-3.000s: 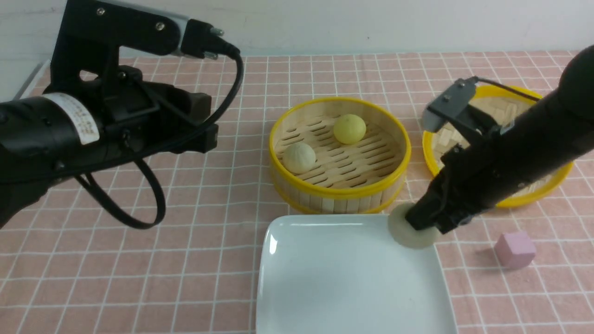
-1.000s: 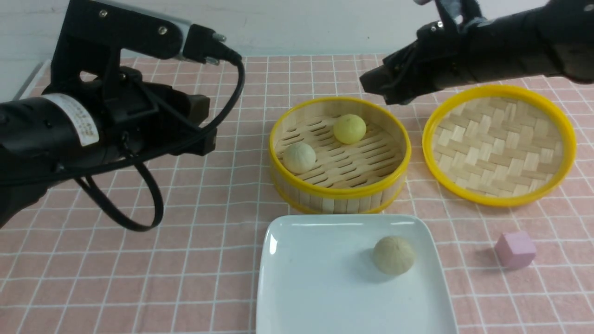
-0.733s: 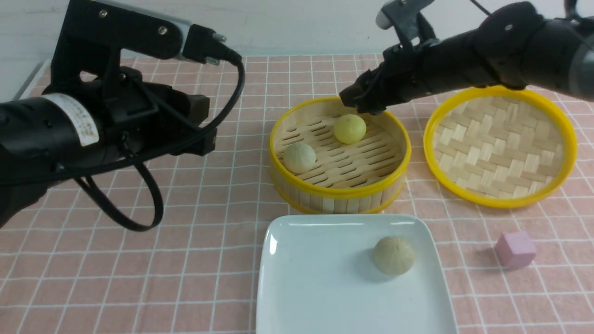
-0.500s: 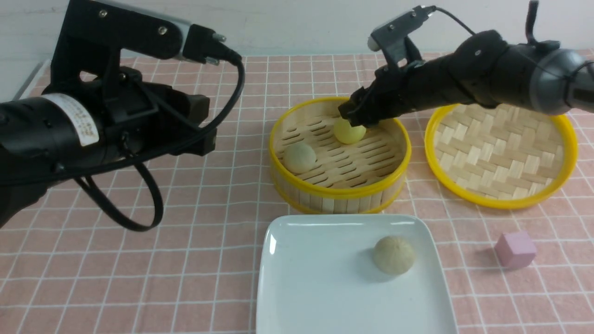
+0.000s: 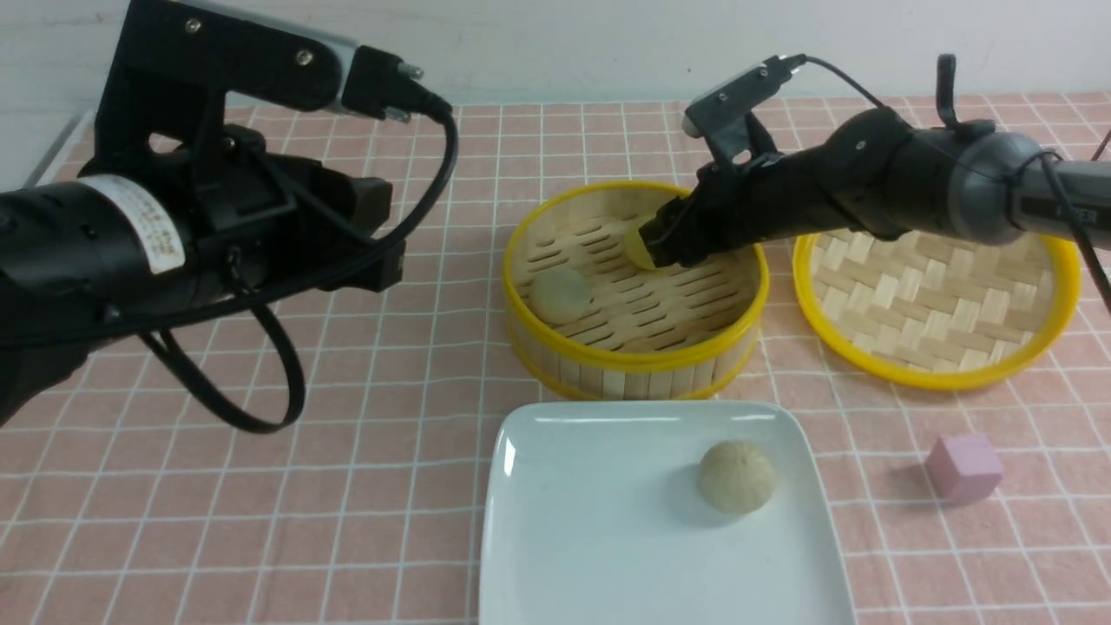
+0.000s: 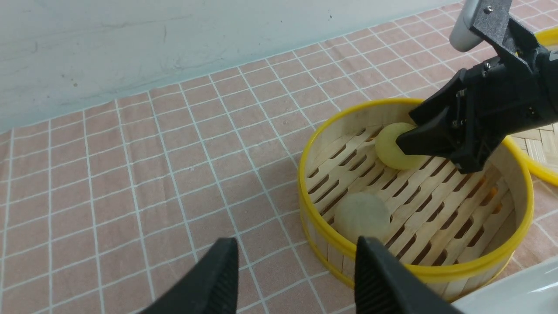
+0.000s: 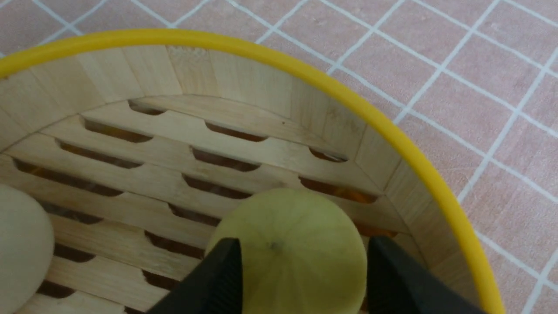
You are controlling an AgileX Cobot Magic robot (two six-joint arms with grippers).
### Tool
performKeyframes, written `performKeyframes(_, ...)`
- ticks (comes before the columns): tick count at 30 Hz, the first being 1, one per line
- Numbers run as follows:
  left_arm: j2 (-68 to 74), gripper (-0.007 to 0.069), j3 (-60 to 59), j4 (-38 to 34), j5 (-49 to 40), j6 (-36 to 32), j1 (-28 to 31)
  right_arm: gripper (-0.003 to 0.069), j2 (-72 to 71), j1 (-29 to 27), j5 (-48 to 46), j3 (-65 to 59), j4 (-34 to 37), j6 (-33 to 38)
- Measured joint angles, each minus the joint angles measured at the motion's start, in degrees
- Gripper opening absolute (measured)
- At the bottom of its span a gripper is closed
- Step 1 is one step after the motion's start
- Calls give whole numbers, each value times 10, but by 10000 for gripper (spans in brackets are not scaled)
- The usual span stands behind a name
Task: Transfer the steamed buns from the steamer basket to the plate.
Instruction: Use the right arm to grab the steamed stuffed bun that is closest to it, then use the right arm to put the steamed stuffed bun into the plate
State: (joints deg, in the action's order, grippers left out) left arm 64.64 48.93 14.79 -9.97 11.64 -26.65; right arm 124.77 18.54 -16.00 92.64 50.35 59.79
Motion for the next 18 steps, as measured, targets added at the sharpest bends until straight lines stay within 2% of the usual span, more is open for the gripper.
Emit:
performKeyframes(3,0,386,0,0,0,0,0,369,9,0,1,3,2,0)
performKeyframes(7,0,386,0,0,0,0,0,302,18,0,3,3,4,0)
performKeyframes(12,0,386,0,0,-2,0,0,27,2,0,-13,4,0,16)
performKeyframes(18,0,386,0,0,-4,0,0,13,-100,0,-66,2,-18,26)
